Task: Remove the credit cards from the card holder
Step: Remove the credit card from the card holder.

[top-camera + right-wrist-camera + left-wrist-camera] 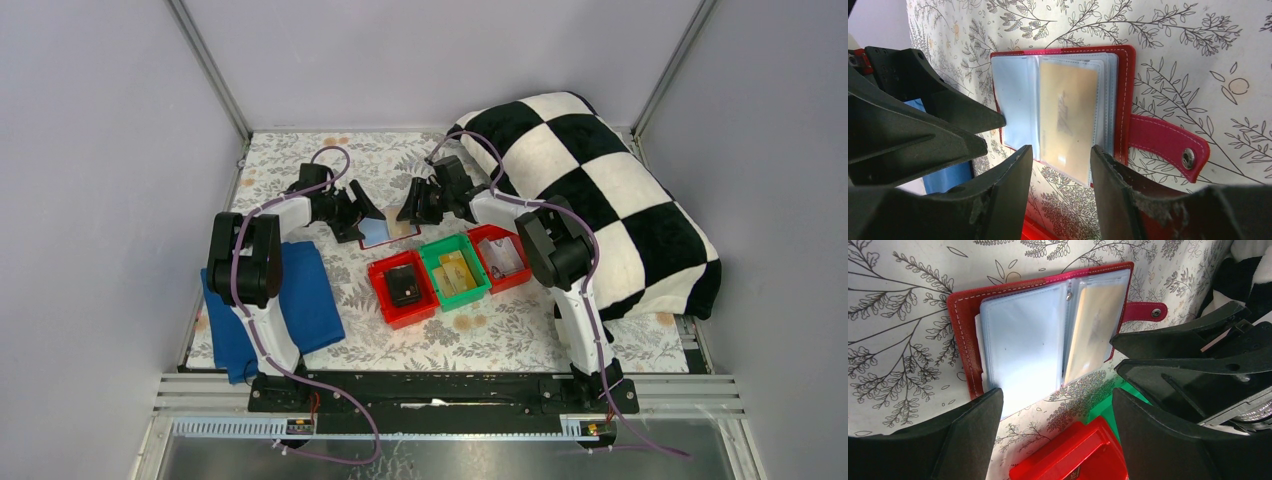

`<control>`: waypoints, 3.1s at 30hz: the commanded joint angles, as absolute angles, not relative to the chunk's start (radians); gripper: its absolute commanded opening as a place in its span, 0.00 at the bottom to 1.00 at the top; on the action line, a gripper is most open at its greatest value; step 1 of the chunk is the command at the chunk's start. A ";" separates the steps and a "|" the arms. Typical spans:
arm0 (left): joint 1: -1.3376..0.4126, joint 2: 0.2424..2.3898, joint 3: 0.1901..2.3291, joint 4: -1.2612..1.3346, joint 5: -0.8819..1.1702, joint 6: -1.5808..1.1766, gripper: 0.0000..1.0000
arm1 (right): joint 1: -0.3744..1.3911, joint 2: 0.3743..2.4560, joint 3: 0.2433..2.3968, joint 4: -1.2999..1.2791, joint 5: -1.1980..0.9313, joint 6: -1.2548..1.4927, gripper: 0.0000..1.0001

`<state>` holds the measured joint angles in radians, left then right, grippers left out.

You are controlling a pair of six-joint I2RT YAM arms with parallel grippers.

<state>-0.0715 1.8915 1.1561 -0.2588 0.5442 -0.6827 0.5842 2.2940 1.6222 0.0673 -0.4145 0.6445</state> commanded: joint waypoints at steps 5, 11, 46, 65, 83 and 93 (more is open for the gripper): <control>-0.074 1.911 1.164 -0.250 0.529 -0.666 0.85 | 0.593 2.310 1.620 0.045 -0.369 0.634 0.54; -0.074 1.916 1.163 -0.253 0.531 -0.666 0.85 | 0.596 2.305 1.588 0.053 -0.336 0.646 0.52; -0.074 1.915 1.163 -0.247 0.550 -0.664 0.85 | 0.617 2.237 1.502 0.383 -0.571 0.821 0.52; -0.074 1.918 1.193 -0.249 0.582 -0.673 0.85 | 0.656 2.227 1.522 0.473 -0.606 0.802 0.51; 0.020 1.799 1.272 -0.273 0.604 -0.721 0.86 | 0.681 2.268 1.581 0.480 -0.627 0.802 0.52; 0.108 1.762 1.271 -0.313 0.621 -0.704 0.86 | 0.702 2.330 1.660 0.449 -0.644 0.805 0.53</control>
